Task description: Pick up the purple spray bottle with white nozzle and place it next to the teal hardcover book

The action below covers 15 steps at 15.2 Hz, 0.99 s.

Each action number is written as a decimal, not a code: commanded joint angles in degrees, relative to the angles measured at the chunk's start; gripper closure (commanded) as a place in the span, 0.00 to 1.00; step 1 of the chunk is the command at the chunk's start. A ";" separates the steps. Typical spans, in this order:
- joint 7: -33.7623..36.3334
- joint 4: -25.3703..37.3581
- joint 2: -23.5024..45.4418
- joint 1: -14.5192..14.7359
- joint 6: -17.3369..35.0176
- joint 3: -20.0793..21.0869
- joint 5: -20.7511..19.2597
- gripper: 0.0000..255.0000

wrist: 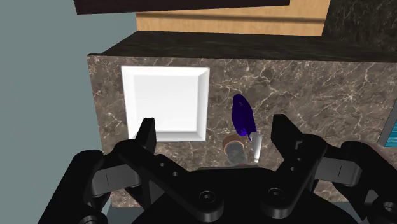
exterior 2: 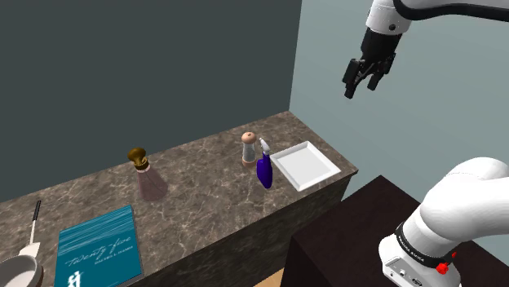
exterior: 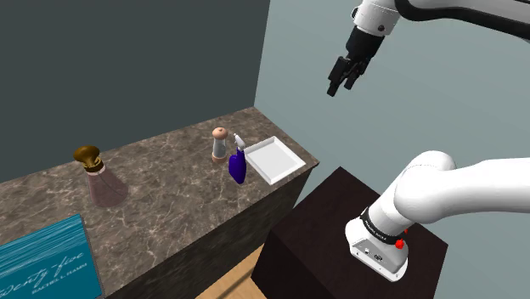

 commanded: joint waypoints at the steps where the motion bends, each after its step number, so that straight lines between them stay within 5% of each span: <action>1: 0.00 0.00 0.00 0.00 0.00 0.00 0.00 0.00; 15: 5.29 -3.84 21.51 2.18 25.25 6.20 2.11 0.00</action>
